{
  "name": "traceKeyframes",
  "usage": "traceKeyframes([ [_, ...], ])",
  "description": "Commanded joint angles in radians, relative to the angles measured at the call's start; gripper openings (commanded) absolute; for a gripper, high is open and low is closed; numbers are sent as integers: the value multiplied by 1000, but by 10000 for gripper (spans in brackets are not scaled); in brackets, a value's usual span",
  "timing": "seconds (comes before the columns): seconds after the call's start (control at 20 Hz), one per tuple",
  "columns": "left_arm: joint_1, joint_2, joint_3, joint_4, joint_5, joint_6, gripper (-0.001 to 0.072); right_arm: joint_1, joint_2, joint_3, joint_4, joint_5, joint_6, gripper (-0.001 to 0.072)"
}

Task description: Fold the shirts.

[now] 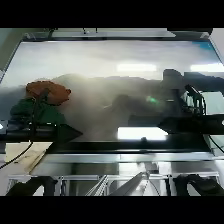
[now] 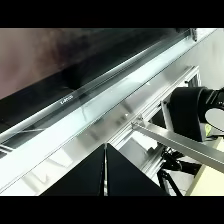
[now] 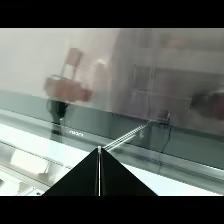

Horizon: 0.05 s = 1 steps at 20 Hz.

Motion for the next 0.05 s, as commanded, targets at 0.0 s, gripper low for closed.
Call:
traceKeyframes([
  [0.0, 0, 3, -3, -1, -1, -1, 11, 2, -1, -1, 0, -1, 0, 25],
])
